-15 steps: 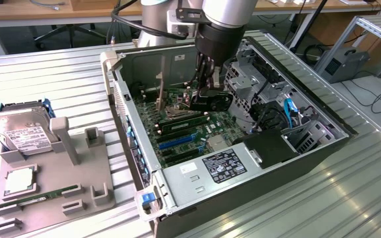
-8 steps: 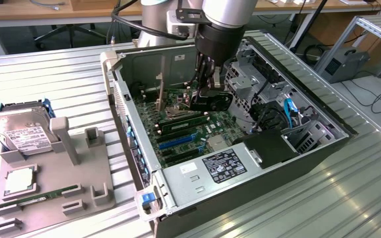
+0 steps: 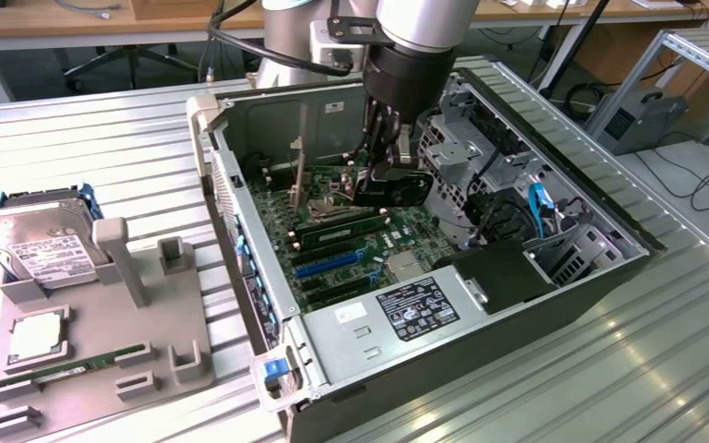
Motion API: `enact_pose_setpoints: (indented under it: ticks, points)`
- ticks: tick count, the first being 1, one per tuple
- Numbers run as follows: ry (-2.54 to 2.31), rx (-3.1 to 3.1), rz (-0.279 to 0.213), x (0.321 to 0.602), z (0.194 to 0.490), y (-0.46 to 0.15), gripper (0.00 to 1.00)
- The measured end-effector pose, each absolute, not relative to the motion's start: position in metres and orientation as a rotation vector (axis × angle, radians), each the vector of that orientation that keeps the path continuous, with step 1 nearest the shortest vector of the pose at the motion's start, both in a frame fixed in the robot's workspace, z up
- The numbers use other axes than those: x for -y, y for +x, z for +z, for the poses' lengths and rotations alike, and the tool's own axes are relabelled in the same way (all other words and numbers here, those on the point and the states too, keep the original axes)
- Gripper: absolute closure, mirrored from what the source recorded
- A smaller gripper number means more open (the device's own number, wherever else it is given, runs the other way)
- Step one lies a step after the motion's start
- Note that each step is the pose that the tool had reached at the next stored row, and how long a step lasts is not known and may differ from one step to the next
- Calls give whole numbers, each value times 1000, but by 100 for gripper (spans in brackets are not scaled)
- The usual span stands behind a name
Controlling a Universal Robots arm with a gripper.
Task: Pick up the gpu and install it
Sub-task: 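Insert the gpu into the slot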
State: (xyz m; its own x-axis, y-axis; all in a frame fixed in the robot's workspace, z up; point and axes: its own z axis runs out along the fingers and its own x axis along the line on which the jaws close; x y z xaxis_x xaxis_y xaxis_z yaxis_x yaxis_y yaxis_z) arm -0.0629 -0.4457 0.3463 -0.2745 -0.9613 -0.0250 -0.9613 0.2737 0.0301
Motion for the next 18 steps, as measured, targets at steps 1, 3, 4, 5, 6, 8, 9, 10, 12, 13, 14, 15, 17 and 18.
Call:
enact_pose_setpoints:
  ticks: [1, 3, 4, 5, 6, 8, 9, 10, 12, 13, 14, 15, 17, 18]
  points:
    - [-1894, -2504, 61, 446, 346, -63, 74]
    - [-1900, -2499, 61, 446, 346, -63, 74]
    - [-1904, -2496, 61, 446, 346, -63, 74]
    - [-1910, -2492, 61, 446, 346, -63, 74]
    - [-1912, -2490, 61, 446, 346, -63, 74]
    - [-1917, -2486, 61, 446, 346, -63, 74]
    - [-1920, -2484, 61, 446, 346, -63, 74]
    - [-1922, -2482, 61, 446, 346, -63, 74]
    - [-1927, -2479, 61, 446, 346, -63, 74]
    - [-1930, -2477, 61, 446, 346, -63, 74]
    - [-1932, -2475, 61, 446, 346, -63, 74]
    - [-1935, -2473, 61, 446, 346, -63, 74]
    - [-1942, -2468, 61, 446, 346, -63, 74]
    - [-1944, -2466, 61, 446, 346, -63, 74]
